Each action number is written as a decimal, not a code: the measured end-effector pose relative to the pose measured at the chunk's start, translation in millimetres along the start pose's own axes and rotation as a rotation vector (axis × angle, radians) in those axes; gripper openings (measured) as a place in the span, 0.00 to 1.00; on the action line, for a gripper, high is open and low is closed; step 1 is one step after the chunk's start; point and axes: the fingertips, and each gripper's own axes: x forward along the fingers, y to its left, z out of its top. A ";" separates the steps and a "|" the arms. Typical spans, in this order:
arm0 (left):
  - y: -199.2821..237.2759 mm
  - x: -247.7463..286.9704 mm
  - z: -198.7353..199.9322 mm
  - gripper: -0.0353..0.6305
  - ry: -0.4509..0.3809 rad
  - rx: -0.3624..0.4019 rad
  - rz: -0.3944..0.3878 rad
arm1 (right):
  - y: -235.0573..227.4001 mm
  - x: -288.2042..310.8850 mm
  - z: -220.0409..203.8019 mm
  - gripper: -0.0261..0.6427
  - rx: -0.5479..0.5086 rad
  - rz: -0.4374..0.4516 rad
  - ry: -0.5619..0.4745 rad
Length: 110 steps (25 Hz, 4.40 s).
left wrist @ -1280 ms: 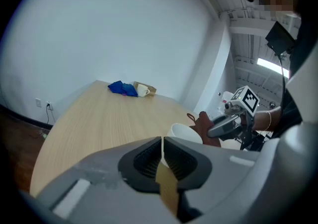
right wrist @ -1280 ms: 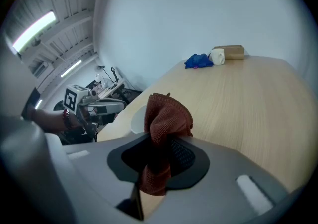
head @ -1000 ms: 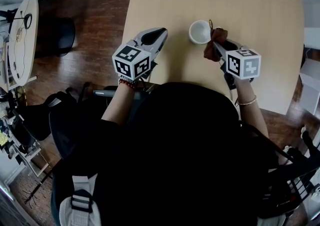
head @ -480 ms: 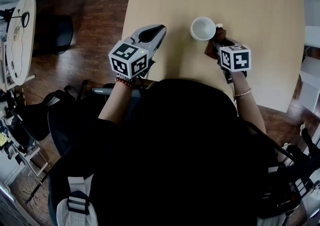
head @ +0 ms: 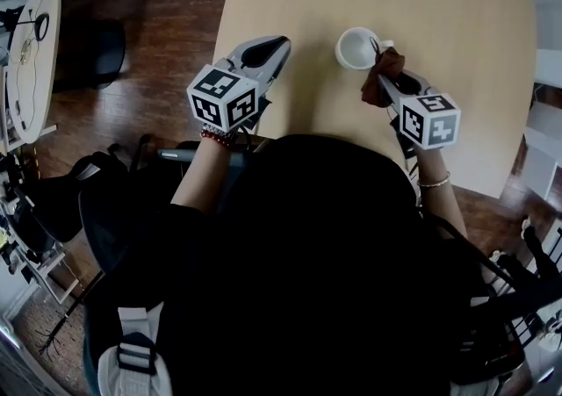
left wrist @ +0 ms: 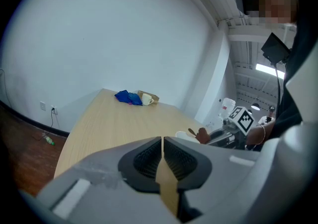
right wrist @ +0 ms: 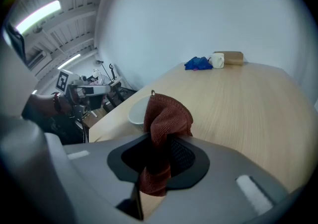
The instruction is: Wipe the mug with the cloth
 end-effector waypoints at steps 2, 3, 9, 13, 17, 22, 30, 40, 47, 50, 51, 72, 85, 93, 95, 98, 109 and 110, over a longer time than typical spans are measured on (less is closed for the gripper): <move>2.6 -2.8 0.8 0.06 -0.005 -0.003 0.008 | 11.0 -5.4 3.7 0.16 -0.031 0.018 -0.017; 3.8 -3.9 0.7 0.06 -0.006 -0.004 0.011 | 14.9 -4.5 2.8 0.16 -0.054 0.021 -0.014; 8.9 -10.2 1.6 0.06 -0.013 -0.002 0.017 | 13.2 19.7 -11.3 0.16 -0.123 -0.015 0.035; 11.0 -14.2 -6.3 0.06 0.000 -0.012 0.025 | 8.5 30.2 -24.4 0.16 -0.169 -0.039 0.082; 14.0 -14.4 -14.9 0.06 0.015 -0.029 0.030 | 3.9 45.2 -35.1 0.16 -0.235 -0.056 0.156; 9.4 -11.2 -14.7 0.06 0.013 -0.026 0.023 | -3.0 54.4 -46.5 0.16 -0.279 -0.063 0.261; 9.3 -15.3 -16.5 0.06 -0.019 -0.044 0.030 | 30.5 32.7 -30.2 0.16 -0.391 0.014 0.213; 14.2 -27.6 -21.9 0.06 -0.027 -0.062 0.041 | 66.0 29.1 -5.9 0.16 -0.470 0.066 0.196; 16.3 -27.0 -24.4 0.06 -0.027 -0.062 0.045 | 64.0 52.8 -25.5 0.16 -0.491 0.064 0.244; 16.0 -27.5 -26.3 0.06 -0.021 -0.065 0.044 | 62.1 59.7 -33.0 0.16 -0.490 0.057 0.269; 15.8 -27.5 -26.8 0.06 -0.020 -0.066 0.043 | 61.7 61.9 -35.0 0.16 -0.486 0.053 0.277; 10.4 -15.6 -27.6 0.06 0.002 -0.054 -0.001 | 100.4 58.0 0.9 0.16 -0.434 0.005 0.207; 10.1 -17.0 -31.3 0.06 0.023 -0.056 -0.005 | 88.6 84.5 -22.4 0.16 -0.339 -0.071 0.269; 11.0 -12.1 -33.3 0.06 0.030 -0.057 -0.018 | 82.2 83.2 -28.7 0.16 -0.281 -0.074 0.290; 11.8 -12.5 -32.1 0.06 0.027 -0.059 -0.019 | 79.9 71.0 -27.4 0.16 -0.256 -0.065 0.282; 12.6 -12.0 -30.4 0.06 0.026 -0.061 -0.021 | 66.4 45.7 -25.1 0.16 -0.225 -0.076 0.259; 9.1 -7.5 -32.3 0.06 0.037 -0.055 -0.038 | 17.7 21.0 -7.9 0.16 -0.164 -0.071 0.129; 8.4 -7.5 -33.0 0.06 0.039 -0.054 -0.040 | 16.5 23.6 -9.8 0.16 -0.174 -0.064 0.129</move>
